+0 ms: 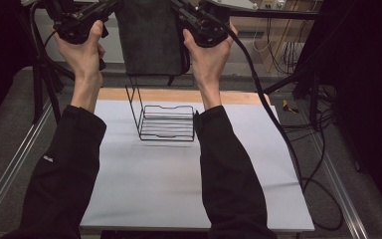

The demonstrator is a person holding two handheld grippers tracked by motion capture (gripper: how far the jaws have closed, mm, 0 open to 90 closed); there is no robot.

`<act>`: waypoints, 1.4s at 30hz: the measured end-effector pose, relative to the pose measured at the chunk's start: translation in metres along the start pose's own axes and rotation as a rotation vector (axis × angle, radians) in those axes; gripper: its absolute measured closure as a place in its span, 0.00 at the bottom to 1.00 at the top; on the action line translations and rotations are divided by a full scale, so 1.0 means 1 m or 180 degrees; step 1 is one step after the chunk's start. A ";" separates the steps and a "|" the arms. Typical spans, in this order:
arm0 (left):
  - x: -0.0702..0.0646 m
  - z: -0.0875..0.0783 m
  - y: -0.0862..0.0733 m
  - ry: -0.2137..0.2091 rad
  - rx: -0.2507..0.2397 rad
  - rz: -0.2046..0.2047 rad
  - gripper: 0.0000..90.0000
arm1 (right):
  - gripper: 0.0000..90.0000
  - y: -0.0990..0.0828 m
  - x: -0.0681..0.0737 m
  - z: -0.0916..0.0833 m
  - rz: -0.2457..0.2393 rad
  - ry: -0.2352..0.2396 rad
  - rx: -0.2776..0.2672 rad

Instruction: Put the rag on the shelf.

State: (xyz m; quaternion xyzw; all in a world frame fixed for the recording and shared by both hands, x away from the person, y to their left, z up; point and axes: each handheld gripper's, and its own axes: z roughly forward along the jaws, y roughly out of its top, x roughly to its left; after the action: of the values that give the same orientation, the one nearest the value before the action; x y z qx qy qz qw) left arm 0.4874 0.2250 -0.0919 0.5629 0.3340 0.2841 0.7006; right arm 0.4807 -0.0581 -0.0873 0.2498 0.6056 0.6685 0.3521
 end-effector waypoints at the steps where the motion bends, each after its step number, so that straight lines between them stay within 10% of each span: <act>1: 0.002 0.002 -0.001 0.0002 0.0007 0.0004 0.90 | 0.90 -0.001 -0.001 0.001 -0.0011 -0.0002 0.0009; 42: 0.019 0.001 -0.071 -0.0100 0.0587 0.0156 0.90 | 0.90 -0.078 -0.014 -0.004 0.0137 0.0034 0.0420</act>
State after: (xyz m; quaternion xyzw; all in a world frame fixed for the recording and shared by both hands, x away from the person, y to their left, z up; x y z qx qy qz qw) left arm 0.5016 0.2242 -0.1642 0.6374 0.3338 0.2605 0.6438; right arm 0.4995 -0.0697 -0.1634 0.2819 0.6446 0.6359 0.3172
